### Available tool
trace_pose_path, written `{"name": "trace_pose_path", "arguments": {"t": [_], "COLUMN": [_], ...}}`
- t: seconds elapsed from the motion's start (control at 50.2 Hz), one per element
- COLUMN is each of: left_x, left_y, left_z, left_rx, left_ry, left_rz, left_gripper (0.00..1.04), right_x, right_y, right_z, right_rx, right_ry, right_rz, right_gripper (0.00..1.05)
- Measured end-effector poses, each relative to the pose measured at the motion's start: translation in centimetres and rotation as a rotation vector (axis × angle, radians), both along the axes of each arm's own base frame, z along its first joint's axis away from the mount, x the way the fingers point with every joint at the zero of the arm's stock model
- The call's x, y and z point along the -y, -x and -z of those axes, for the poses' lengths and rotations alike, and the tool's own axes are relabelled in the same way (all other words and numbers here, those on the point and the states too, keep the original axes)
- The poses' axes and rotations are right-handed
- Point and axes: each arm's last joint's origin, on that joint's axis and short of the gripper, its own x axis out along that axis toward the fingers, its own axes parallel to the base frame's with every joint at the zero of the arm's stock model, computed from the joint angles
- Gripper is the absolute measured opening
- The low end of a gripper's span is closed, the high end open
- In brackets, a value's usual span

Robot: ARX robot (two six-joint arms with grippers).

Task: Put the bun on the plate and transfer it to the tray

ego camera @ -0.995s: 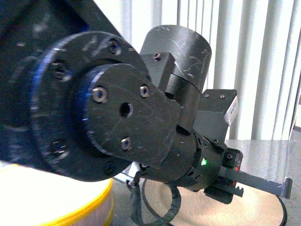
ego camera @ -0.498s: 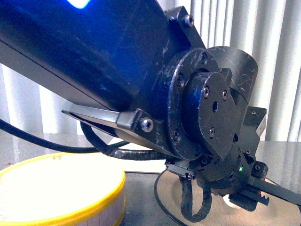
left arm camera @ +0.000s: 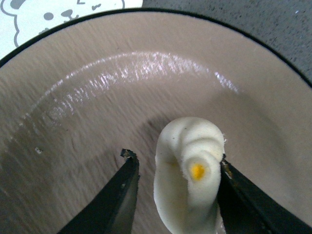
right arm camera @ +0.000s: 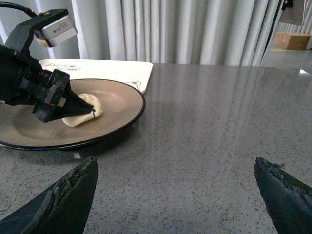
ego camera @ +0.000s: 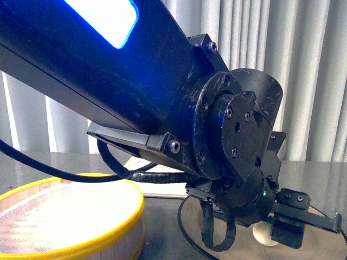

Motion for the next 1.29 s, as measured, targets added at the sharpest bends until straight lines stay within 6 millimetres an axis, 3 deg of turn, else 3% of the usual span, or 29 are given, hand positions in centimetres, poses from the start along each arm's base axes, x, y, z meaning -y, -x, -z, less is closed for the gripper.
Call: {"name": "trace_pose_path", "arguments": {"t": [0.219, 0.299, 0.597, 0.896, 1.134, 1.194, 1.294], "left_x": [-0.9, -1.1, -0.6, -0.8, -5.4, -7.5, -13.1], "left_y": [0.0, 0.1, 0.0, -0.6, -4.0, -5.2, -7.5], "left_z": [-2.1, -2.2, -2.1, -2.0, -4.1, -5.1, -7.1], "left_rx": [-0.008, 0.002, 0.114, 0.097, 0.113, 0.131, 0.098], "left_ry": [0.1, 0.098, 0.043, 0.059, 0.14, 0.161, 0.225], "left_rz": [-0.011, -0.021, -0.055, -0.067, -0.203, -0.26, -0.427], "left_gripper": [0.91, 1.0, 0.98, 0.98, 0.98, 0.98, 0.98], "right_x": [0.0, 0.0, 0.0, 0.0, 0.0, 0.0, 0.0], "right_y": [0.0, 0.0, 0.0, 0.0, 0.0, 0.0, 0.0], "right_z": [0.0, 0.0, 0.0, 0.0, 0.0, 0.0, 0.0], "right_rx": [0.0, 0.0, 0.0, 0.0, 0.0, 0.0, 0.0], "right_ry": [0.0, 0.0, 0.0, 0.0, 0.0, 0.0, 0.0], "right_rz": [0.0, 0.0, 0.0, 0.0, 0.0, 0.0, 0.0], "right_gripper": [0.96, 0.96, 0.96, 0.96, 0.96, 0.96, 0.96]}}
